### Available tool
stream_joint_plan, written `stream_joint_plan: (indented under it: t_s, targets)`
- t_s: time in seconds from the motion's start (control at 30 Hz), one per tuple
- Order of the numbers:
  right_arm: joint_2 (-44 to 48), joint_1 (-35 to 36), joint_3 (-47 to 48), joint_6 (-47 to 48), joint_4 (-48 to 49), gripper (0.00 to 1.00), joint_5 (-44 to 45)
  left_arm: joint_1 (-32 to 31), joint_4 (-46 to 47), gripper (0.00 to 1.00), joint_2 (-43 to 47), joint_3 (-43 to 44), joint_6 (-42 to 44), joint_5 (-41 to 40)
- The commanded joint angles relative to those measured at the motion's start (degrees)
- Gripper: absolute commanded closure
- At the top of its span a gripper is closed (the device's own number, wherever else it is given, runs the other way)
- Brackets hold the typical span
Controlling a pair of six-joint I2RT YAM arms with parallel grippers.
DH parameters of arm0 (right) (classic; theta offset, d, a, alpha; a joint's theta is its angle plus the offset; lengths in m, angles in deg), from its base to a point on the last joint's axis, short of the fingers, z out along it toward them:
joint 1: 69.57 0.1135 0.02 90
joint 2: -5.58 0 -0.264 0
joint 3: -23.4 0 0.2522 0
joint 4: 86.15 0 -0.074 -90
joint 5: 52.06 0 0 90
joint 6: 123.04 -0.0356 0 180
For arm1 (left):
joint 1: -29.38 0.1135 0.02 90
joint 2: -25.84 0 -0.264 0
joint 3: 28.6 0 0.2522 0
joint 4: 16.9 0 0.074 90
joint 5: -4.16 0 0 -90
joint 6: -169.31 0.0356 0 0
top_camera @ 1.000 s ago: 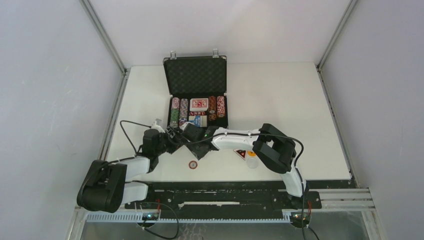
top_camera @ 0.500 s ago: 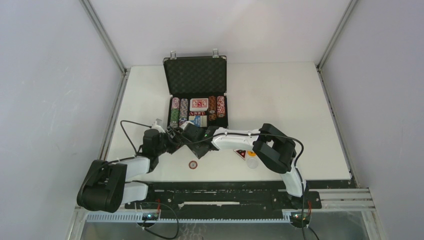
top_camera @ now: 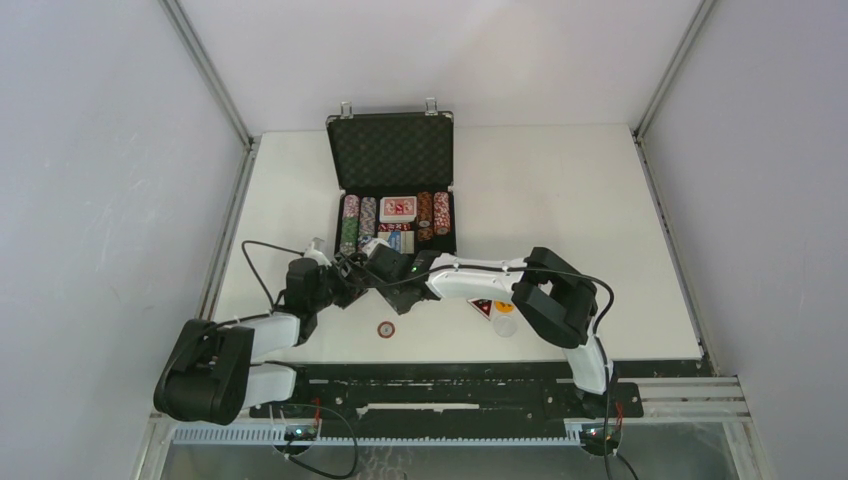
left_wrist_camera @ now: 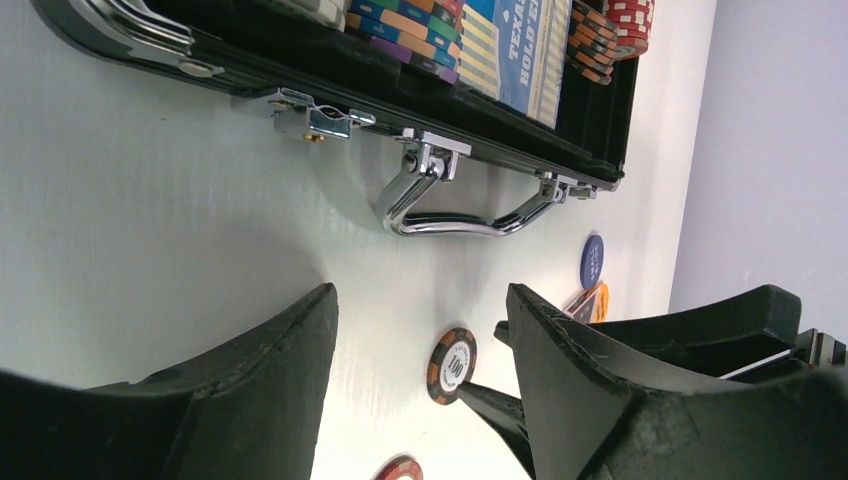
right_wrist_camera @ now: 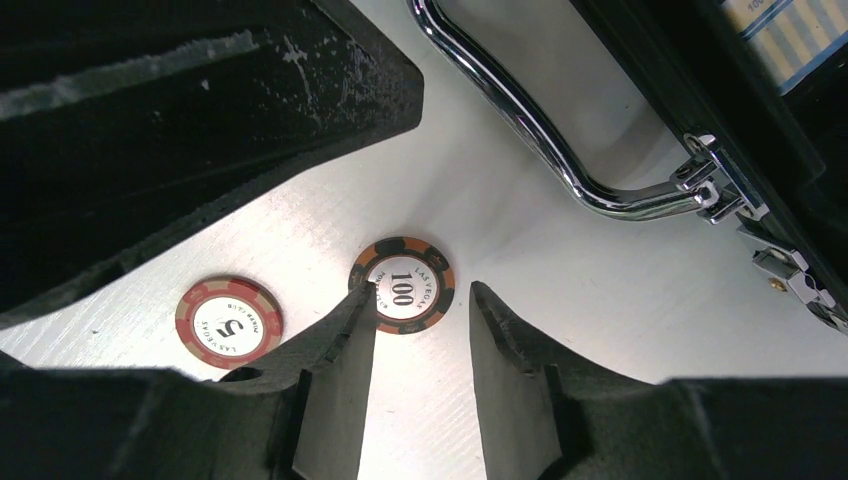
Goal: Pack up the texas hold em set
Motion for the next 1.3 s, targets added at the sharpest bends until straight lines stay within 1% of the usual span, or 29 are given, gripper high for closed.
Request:
stream_joint_plan:
  t_s: [0.0,0.1,0.13,0.23,0.27,0.3,0.43,0.53,0.63,0.93,1.27]
  targets:
    - [3.28,0.02,-0.28,0.45,0.47,0.53,1.34,-0.27,0.47,0.32,-0.8,0.21,0.63,2.14]
    - [3.25,0.05,-0.3,0.46,0.53,0.52,1.25,-0.28,0.53,0.32,-0.97,0.33,0.66,2.41]
    - [3.16,0.05,-0.25,0.46,0.49,0.5,1.03,-0.34,0.56,0.32,-1.0,0.28,0.66,2.43]
    - [2.79,0.06,-0.29,0.38,0.76,0.34,0.05,-0.28,0.54,0.31,-1.18,0.24,0.65,2.32]
    - [2.48,0.08,-0.22,0.31,0.92,0.31,-0.16,-0.33,0.55,0.31,-1.27,0.22,0.66,2.32]
    - [1.98,0.07,-0.17,0.24,0.89,0.29,-0.33,-0.35,0.59,0.31,-1.33,0.24,0.66,2.32]
    - [0.53,0.03,-0.29,0.02,1.44,0.29,-1.49,-0.34,0.65,0.31,-1.55,0.24,0.66,2.32]
    - [-0.63,0.0,-0.3,-0.17,1.7,0.33,-2.1,-0.3,0.66,0.31,-1.59,0.23,0.66,2.32]
    - [-1.15,-0.11,-0.55,-0.23,1.95,0.35,-2.85,-0.34,0.64,0.31,-1.68,0.24,0.73,2.32]
    - [-1.85,-0.3,-1.09,-0.35,2.24,0.36,-2.99,-0.35,0.9,0.31,-2.08,0.24,0.66,2.38]
    - [-2.16,0.07,-1.35,-0.69,2.97,0.34,-4.09,-0.32,1.05,0.31,-2.08,0.2,0.66,2.32]
